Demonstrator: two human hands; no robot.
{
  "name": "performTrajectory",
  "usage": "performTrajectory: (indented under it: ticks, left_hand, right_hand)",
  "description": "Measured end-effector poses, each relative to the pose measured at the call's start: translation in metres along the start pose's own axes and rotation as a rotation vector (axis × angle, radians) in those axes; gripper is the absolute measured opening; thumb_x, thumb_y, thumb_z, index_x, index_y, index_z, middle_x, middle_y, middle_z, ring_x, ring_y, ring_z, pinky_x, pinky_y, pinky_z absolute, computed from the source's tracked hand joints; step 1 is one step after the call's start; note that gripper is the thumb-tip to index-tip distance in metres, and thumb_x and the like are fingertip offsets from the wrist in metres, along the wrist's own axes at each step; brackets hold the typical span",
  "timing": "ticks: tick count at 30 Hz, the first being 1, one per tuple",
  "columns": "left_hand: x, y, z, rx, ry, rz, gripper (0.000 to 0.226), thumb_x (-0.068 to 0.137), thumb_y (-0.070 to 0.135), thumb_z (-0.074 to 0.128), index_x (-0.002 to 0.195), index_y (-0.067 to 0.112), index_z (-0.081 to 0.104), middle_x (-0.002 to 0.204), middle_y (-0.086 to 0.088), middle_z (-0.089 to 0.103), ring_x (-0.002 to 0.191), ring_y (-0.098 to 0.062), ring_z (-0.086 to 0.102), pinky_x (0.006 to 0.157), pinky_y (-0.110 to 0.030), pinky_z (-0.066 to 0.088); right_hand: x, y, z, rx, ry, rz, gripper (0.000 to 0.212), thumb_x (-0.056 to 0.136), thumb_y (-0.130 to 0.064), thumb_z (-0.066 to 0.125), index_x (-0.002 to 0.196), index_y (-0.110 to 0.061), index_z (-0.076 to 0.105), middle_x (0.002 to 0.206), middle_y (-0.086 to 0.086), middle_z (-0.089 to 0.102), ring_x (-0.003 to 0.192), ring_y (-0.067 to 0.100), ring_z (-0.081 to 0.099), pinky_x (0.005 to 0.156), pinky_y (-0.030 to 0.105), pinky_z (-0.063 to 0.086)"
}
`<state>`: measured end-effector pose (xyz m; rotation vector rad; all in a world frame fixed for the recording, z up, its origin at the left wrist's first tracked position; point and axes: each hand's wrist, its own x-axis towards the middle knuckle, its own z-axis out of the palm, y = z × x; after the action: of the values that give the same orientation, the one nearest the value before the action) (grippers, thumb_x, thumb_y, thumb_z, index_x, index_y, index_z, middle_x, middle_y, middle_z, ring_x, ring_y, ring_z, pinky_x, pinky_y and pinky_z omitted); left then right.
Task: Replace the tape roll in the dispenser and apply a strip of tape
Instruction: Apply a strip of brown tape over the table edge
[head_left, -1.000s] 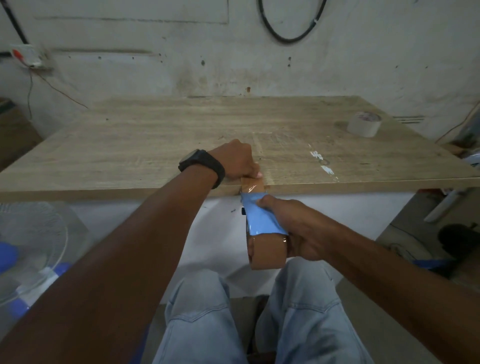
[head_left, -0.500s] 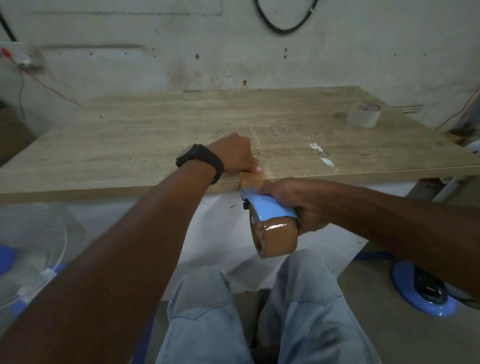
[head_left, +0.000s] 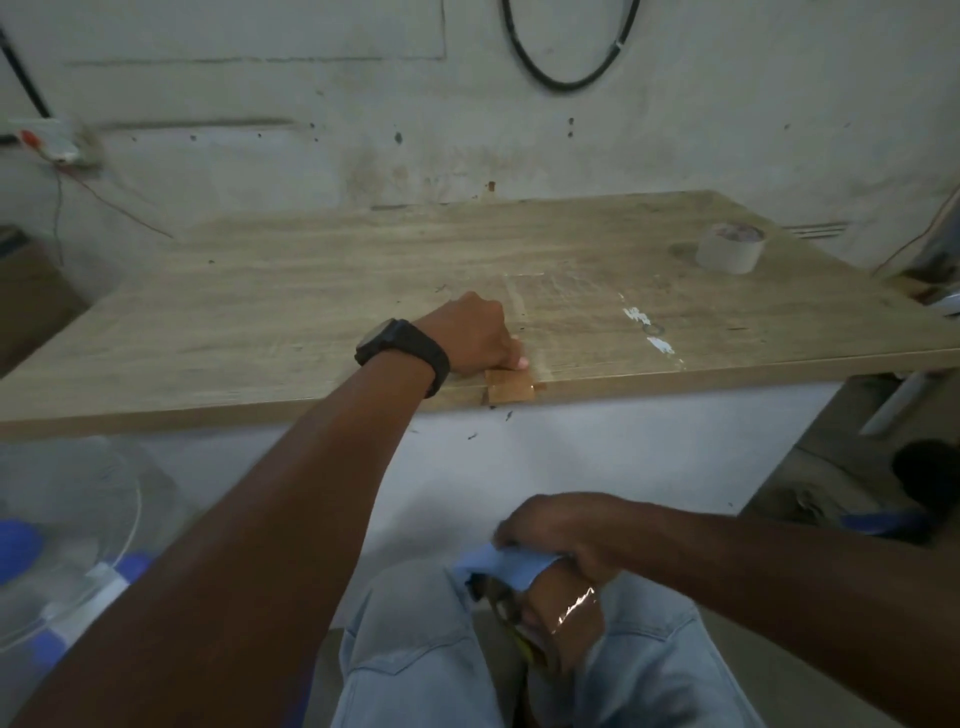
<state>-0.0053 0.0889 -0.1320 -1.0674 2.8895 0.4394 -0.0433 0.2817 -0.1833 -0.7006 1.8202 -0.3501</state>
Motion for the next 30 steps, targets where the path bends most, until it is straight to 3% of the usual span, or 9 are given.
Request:
performTrajectory:
  ticks: [5,8,11,14,18,20,24,27,30]
  left_hand:
    - [-0.003,-0.006,0.003,0.000,0.000,0.044,0.094,0.058,0.086,0.046,0.111,0.014,0.078,0.121,-0.012,0.075,0.106,-0.027,0.070,0.097,-0.046,0.055]
    - [-0.007,-0.007,0.003,-0.009,0.003,0.042,0.062,0.085,0.068,0.061,0.125,0.022,0.073,0.135,-0.009,0.068,0.119,-0.026,0.065,0.108,-0.035,0.046]
    - [-0.012,-0.008,0.002,-0.096,0.026,0.062,0.050,0.091,0.052,0.066,0.132,0.023,0.068,0.147,0.001,0.059,0.133,-0.021,0.056,0.103,-0.020,0.030]
    - [-0.016,-0.010,0.004,-0.196,0.061,0.048,0.047,0.088,0.048,0.071,0.128,0.023,0.071,0.144,0.003,0.061,0.134,-0.016,0.054,0.104,-0.017,0.028]
    - [-0.019,-0.013,0.011,-0.129,0.154,0.053,0.031,0.086,0.036,0.075,0.113,0.023,0.078,0.118,-0.005,0.077,0.109,-0.019,0.069,0.094,-0.031,0.050]
    - [-0.020,-0.013,0.014,-0.180,0.186,0.020,0.032,0.083,0.041,0.079,0.110,0.025,0.079,0.111,-0.001,0.079,0.102,-0.013,0.070,0.091,-0.028,0.051]
    - [-0.020,-0.013,0.017,-0.303,0.213,-0.003,0.047,0.075,0.050,0.083,0.118,0.030,0.077,0.126,0.009,0.073,0.113,-0.003,0.063,0.093,-0.013,0.039]
    - [-0.020,-0.015,0.018,-0.392,0.216,-0.002,0.050,0.074,0.048,0.085,0.119,0.027,0.076,0.128,0.009,0.072,0.113,0.001,0.061,0.097,-0.014,0.039]
    - [-0.019,-0.015,0.016,-0.347,0.216,0.002,0.052,0.076,0.049,0.083,0.122,0.027,0.075,0.126,0.005,0.073,0.118,-0.008,0.063,0.098,-0.019,0.043]
  right_hand:
    - [0.007,0.005,-0.018,0.127,0.000,-0.160,0.028,0.102,-0.022,0.058,0.112,0.001,0.069,0.109,0.019,0.072,0.084,0.026,0.067,0.077,0.034,0.056]
    - [-0.004,0.011,-0.025,0.139,0.025,-0.211,0.037,0.099,-0.034,0.063,0.104,0.002,0.071,0.092,0.013,0.076,0.074,0.022,0.071,0.073,0.032,0.060]
    - [-0.027,0.014,-0.035,0.144,0.050,-0.253,0.037,0.099,-0.039,0.063,0.089,-0.004,0.071,0.065,0.003,0.072,0.047,0.008,0.067,0.045,0.017,0.051]
    - [-0.055,0.007,-0.056,0.206,0.084,-0.343,0.037,0.095,-0.039,0.068,0.095,-0.002,0.075,0.073,0.009,0.075,0.051,0.013,0.068,0.050,0.021,0.052]
    - [-0.079,-0.013,-0.097,0.300,0.230,-0.485,0.032,0.090,-0.035,0.071,0.098,-0.005,0.075,0.074,0.009,0.075,0.057,0.018,0.066,0.054,0.027,0.049]
    - [-0.076,-0.024,-0.115,0.329,0.336,-0.557,0.032,0.085,-0.030,0.075,0.100,-0.002,0.075,0.077,0.012,0.075,0.059,0.022,0.069,0.054,0.027,0.051]
    - [-0.043,-0.041,-0.133,-0.057,0.683,-0.634,0.029,0.080,-0.033,0.078,0.085,-0.005,0.072,0.077,0.007,0.073,0.069,0.025,0.072,0.060,0.032,0.053]
    - [-0.018,-0.055,-0.137,-0.254,0.860,-0.612,0.032,0.081,-0.036,0.073,0.070,-0.010,0.058,0.073,0.006,0.059,0.067,0.025,0.059,0.047,0.029,0.034]
    - [0.000,-0.067,-0.137,-0.336,0.976,-0.557,0.036,0.079,-0.035,0.071,0.062,-0.016,0.046,0.071,0.004,0.053,0.071,0.029,0.055,0.055,0.029,0.035]
